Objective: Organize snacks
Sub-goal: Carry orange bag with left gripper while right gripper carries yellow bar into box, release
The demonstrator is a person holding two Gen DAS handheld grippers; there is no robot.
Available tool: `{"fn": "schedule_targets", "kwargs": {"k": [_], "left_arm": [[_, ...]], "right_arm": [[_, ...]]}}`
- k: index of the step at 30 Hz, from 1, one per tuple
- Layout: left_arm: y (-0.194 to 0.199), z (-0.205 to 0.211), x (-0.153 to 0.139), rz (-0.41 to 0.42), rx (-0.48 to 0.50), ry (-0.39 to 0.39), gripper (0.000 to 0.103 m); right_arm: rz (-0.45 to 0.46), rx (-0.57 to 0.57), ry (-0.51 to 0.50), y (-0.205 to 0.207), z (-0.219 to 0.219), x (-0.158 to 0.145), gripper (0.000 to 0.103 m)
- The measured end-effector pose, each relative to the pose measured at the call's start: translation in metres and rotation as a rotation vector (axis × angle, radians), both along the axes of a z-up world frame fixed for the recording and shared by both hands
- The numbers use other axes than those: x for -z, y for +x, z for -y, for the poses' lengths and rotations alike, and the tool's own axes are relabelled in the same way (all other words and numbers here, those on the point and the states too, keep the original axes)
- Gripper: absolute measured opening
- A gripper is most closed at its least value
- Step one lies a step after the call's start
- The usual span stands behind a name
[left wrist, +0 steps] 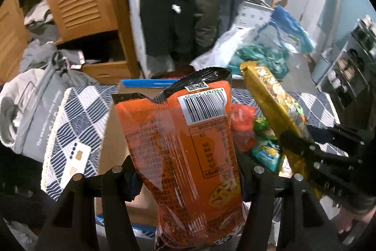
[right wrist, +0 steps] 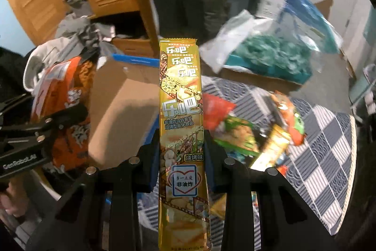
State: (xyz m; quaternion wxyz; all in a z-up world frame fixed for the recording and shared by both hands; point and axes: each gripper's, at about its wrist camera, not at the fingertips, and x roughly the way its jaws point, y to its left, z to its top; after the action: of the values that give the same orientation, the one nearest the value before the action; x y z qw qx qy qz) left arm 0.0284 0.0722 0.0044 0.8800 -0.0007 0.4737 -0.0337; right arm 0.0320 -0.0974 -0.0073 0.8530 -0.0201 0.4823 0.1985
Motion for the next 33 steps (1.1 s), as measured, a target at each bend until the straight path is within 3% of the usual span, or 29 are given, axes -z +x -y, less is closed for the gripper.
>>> {"fn": "schedule_targets", "kwargs": {"k": [8,16,26,33], "left_arm": [[0.003,-0.043,0.022,-0.019,-0.088,0.034,0.063],[0.018,-0.072,0.057,-0.106,-0.156,0.044,0.063],[0.024,-0.076,0.072,-0.176,-0.181,0.024,0.063],[0.024,-0.072,0.075,-0.196,-0.185,0.055,0.069]], "right_arm": [[-0.044,-0.061,0.01,0.009,-0.059,0.009,0.031],[-0.117,-0.095,0.009,0.024,-0.103,0.033,0.031],[-0.2,-0.074,0.053,0.039,-0.113,0.055,0.032],[-0.171,-0.062,0.036,0.04,-0.108,0.048,0.045]]}}
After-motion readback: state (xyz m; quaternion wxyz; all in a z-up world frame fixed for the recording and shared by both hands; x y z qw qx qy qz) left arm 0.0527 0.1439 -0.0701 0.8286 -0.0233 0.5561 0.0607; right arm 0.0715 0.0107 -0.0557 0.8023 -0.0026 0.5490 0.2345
